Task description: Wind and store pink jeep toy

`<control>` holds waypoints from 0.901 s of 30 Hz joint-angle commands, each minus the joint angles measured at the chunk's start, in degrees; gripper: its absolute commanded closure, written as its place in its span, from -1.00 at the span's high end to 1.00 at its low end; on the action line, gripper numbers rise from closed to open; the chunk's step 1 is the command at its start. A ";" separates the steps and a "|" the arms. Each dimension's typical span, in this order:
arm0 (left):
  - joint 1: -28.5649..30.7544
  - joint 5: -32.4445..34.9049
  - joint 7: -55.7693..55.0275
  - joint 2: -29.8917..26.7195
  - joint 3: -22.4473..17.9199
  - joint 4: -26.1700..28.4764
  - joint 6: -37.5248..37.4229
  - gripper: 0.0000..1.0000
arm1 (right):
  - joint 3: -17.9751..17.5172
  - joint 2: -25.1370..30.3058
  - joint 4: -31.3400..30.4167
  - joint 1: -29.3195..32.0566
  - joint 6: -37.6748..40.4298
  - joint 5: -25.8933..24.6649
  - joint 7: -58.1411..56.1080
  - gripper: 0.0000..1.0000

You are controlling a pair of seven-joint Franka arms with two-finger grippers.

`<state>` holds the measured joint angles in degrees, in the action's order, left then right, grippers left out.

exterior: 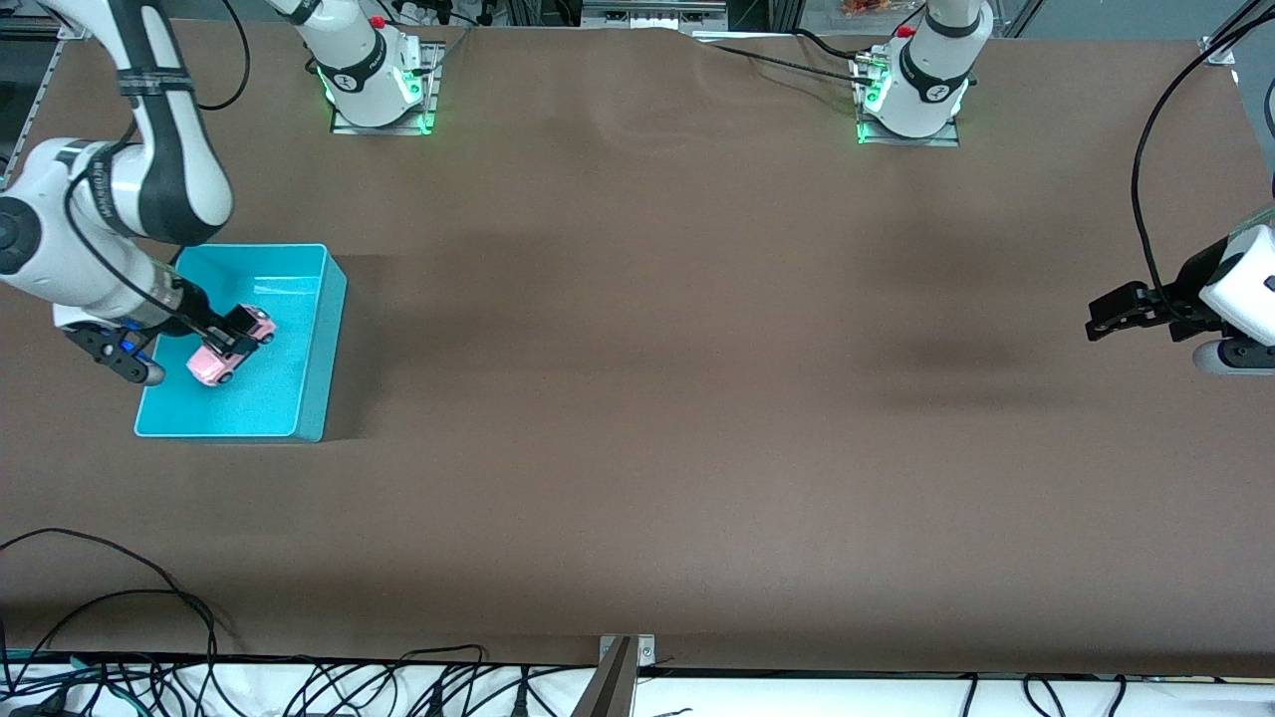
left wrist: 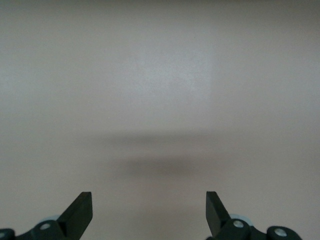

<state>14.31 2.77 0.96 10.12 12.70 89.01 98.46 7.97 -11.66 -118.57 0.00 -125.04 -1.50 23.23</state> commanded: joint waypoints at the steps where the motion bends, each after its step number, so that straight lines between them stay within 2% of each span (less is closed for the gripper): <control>1: 0.10 -0.84 0.62 -0.71 0.05 0.63 -0.38 1.00 | 2.74 1.20 -3.68 0.52 -0.12 -2.80 -7.40 -1.00; 5: 0.10 -0.84 0.62 -0.80 0.13 0.63 -0.38 1.00 | 3.63 1.20 -8.24 1.31 -3.88 -5.61 -10.22 -1.00; 12: 0.10 -0.84 0.54 -0.80 0.14 0.63 -0.38 1.00 | 4.16 0.59 -15.63 2.37 -12.33 -5.71 -10.22 -1.00; 25: 0.10 -0.84 0.54 -0.71 0.22 0.63 -0.38 1.00 | 5.56 -1.70 -16.96 3.34 -15.06 -5.88 -10.31 -1.00; 26: 0.10 -0.84 0.54 -0.71 0.22 0.63 -0.38 1.00 | 5.56 -1.79 -16.96 3.42 -15.06 -5.88 -10.31 -0.98; 27: 0.10 -0.84 0.54 -0.71 0.22 0.63 -0.38 1.00 | 5.56 -1.79 -16.96 3.43 -15.06 -5.88 -10.31 -0.80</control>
<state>14.31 2.77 0.96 10.12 12.77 89.02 98.46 13.10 -13.62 -134.95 2.34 -138.85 -5.93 13.54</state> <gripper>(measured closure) 0.000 0.463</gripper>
